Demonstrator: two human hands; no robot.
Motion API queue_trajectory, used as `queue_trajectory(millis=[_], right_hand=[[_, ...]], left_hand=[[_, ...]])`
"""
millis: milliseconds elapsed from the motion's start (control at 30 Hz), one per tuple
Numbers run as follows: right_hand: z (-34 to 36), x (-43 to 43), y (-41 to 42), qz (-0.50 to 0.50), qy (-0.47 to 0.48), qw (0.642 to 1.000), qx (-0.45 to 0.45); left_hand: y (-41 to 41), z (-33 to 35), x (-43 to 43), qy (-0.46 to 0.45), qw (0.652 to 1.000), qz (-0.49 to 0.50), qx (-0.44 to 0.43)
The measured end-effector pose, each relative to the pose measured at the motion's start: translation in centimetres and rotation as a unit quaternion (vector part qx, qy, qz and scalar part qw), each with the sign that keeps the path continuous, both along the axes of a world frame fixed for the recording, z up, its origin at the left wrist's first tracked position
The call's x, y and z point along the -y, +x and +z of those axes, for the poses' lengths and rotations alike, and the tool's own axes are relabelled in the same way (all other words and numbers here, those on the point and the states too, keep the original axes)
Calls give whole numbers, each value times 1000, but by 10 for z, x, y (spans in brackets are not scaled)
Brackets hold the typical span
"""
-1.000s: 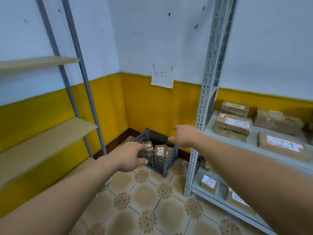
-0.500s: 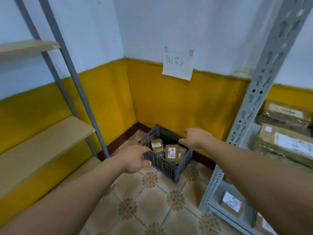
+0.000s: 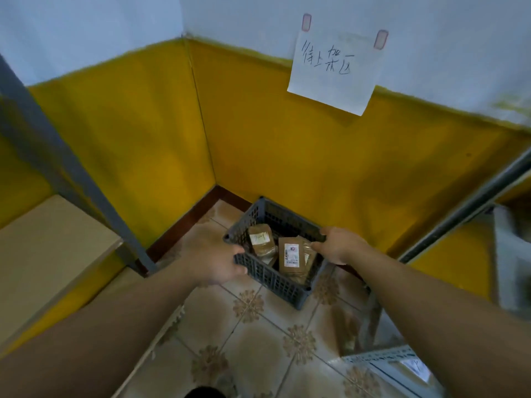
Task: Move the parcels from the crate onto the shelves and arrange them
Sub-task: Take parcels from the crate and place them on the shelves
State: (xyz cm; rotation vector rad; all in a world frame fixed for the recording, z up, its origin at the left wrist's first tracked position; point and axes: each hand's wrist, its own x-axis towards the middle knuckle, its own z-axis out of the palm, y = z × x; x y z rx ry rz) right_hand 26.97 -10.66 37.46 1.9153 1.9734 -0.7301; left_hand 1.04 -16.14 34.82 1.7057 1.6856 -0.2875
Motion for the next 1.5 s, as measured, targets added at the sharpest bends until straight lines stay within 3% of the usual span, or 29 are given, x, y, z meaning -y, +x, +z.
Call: queue_trajectory(millis=[233,433,733,1033,1267,1500], right_hand=[[-43,-81,13,-30,-27,999,-16],[-121,-171,38,-29,-72,996,-47],[-298,-261,47,-44,-103,992,-62],[-518,-295,27,-10,-92,995,-28],[-614,-306,15,-77,-82,993,-32],[-644,-303,1,-243,-80,960,-117]], left_hand=[[8,-43,-115,-61,998,-19,-26],[37,-103,-188,-80,996,27,-26],[46,-276,-266,-89,993,33,-67],[36,-487,-345,10,981,-102,-165],[16,-589,-352,1,983,8,-182],[27,-616,-354,-59,971,225,-48]])
